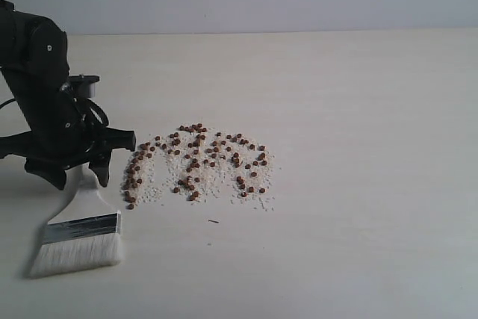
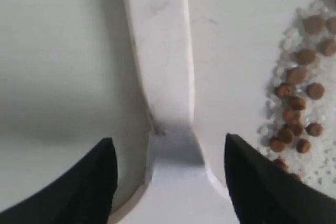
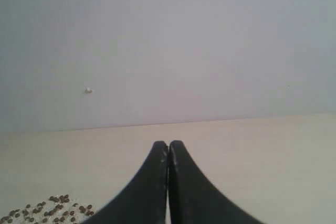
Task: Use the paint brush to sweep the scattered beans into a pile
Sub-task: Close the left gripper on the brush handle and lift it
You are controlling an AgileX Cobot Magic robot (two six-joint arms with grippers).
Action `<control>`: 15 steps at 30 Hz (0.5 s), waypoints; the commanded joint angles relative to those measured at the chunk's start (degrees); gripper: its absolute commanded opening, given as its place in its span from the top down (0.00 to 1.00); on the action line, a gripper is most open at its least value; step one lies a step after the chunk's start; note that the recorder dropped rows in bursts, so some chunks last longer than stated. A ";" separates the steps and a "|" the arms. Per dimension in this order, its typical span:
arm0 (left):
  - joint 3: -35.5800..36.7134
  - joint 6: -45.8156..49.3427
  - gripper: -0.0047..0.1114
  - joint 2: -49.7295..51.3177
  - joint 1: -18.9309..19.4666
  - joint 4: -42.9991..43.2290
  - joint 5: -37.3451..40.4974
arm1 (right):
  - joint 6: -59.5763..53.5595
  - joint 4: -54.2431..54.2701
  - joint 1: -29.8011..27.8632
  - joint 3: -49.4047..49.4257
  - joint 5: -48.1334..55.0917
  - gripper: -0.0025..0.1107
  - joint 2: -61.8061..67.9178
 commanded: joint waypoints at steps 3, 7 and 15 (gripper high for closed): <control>1.20 -0.76 0.46 0.13 -0.19 0.02 -0.19 | -0.30 -0.21 -0.30 0.25 -0.37 0.98 -0.38; 1.85 -0.76 0.46 0.97 -0.19 0.02 -1.09 | -0.30 -0.10 -0.30 0.25 -0.37 0.98 -0.38; 1.85 -1.13 0.53 1.90 -0.19 0.02 -2.53 | -0.30 -0.10 -0.30 0.25 -0.37 0.98 -0.38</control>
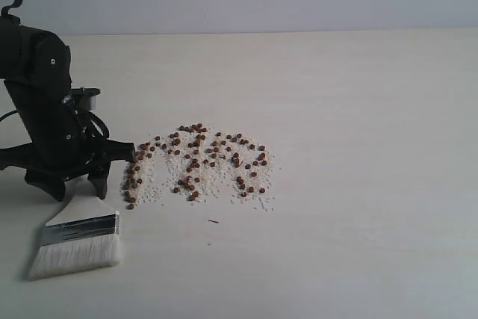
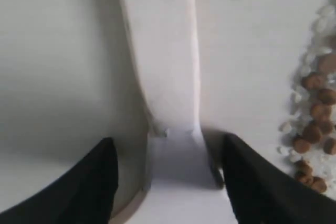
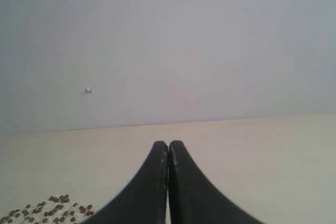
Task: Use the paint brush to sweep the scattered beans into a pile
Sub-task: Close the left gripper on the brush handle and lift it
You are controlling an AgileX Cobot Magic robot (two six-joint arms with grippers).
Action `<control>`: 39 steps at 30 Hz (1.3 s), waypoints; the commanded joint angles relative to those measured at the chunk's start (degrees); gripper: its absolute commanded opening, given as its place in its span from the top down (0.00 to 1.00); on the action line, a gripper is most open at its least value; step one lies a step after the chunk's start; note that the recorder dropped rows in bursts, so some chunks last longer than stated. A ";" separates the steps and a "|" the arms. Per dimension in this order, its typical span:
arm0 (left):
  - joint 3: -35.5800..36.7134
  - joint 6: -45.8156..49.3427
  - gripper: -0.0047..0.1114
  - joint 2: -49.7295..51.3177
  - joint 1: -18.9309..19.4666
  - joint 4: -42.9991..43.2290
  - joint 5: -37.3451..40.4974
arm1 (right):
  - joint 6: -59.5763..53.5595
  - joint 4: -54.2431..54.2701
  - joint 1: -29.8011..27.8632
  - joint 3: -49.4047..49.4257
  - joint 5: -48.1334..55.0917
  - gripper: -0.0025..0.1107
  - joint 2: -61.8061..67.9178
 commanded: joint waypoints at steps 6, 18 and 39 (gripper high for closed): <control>0.17 -1.47 0.79 0.47 -0.19 0.02 -2.44 | -0.30 -0.26 -0.30 0.25 -0.37 0.98 -0.38; 0.17 -0.23 0.96 -1.99 -0.19 2.16 -0.40 | -0.30 -0.37 -0.30 0.25 -0.37 0.98 -0.38; 0.17 1.70 0.96 -2.83 -0.19 3.36 -1.10 | -0.30 -0.35 -0.30 0.25 -0.37 0.98 -0.38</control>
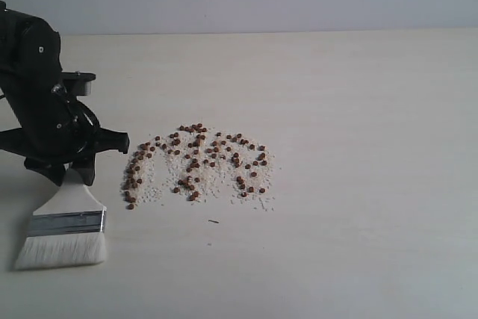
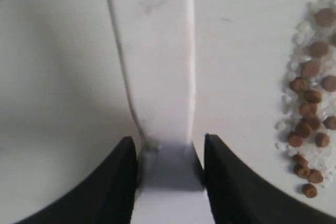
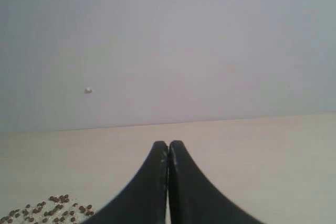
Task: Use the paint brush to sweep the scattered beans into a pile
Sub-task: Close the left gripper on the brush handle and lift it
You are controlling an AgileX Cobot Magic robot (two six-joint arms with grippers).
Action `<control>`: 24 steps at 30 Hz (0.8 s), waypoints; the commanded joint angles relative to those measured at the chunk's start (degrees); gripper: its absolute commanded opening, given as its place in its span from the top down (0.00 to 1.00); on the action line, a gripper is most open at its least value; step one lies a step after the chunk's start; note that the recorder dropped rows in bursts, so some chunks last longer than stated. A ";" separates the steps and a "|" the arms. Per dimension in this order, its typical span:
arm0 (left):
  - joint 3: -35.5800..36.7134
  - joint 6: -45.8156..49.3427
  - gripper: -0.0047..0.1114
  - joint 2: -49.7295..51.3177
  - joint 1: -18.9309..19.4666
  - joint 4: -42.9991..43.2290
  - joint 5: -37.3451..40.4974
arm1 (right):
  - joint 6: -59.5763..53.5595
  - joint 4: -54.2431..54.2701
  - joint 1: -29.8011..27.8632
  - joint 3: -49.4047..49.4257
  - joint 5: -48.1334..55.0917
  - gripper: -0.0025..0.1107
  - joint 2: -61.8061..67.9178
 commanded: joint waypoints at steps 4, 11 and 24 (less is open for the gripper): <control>0.17 1.43 0.96 -0.48 -0.19 0.27 -0.48 | -0.30 -0.35 -0.30 0.25 -0.37 0.98 -0.38; 0.17 1.53 0.96 -4.20 -0.19 0.27 1.48 | -0.30 -0.35 -0.30 0.25 -0.37 0.98 -0.38; 0.17 3.25 0.96 -11.91 -0.19 1.17 5.57 | -0.30 -0.08 -0.30 0.25 -0.37 0.98 -0.38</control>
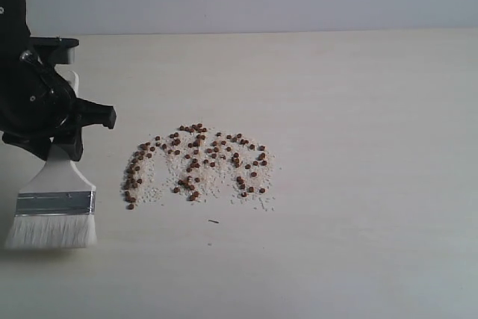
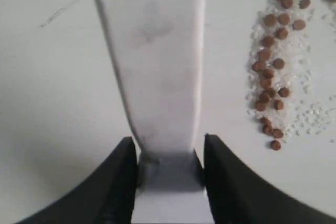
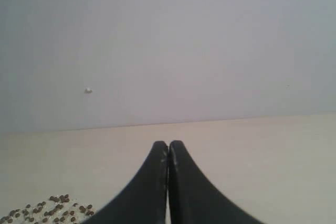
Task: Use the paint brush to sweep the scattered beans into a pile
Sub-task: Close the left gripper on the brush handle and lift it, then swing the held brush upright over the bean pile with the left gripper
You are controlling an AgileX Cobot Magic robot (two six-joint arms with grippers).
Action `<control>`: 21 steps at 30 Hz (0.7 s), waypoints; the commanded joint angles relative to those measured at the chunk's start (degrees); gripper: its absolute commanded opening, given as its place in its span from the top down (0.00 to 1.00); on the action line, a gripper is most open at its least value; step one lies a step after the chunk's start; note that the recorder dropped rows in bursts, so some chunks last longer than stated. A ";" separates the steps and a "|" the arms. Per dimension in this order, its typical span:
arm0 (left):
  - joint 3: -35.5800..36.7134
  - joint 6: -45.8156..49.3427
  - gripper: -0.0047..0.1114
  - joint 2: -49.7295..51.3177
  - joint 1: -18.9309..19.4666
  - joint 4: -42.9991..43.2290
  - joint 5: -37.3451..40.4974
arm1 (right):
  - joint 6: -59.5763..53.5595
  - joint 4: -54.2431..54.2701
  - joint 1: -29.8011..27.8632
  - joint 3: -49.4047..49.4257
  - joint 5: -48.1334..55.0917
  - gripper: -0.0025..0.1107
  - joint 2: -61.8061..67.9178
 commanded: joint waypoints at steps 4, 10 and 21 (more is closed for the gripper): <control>0.13 1.95 0.96 -3.95 -0.19 0.77 2.00 | -0.30 -0.08 -0.30 0.25 -0.37 0.98 -0.38; 0.13 6.35 0.96 -8.90 -0.19 0.91 1.69 | -0.30 -0.25 -0.30 0.25 -0.37 0.98 -0.38; 6.87 14.33 0.96 -22.65 -0.19 -4.69 -8.31 | -0.30 -0.25 -0.30 0.25 -0.37 0.98 -0.38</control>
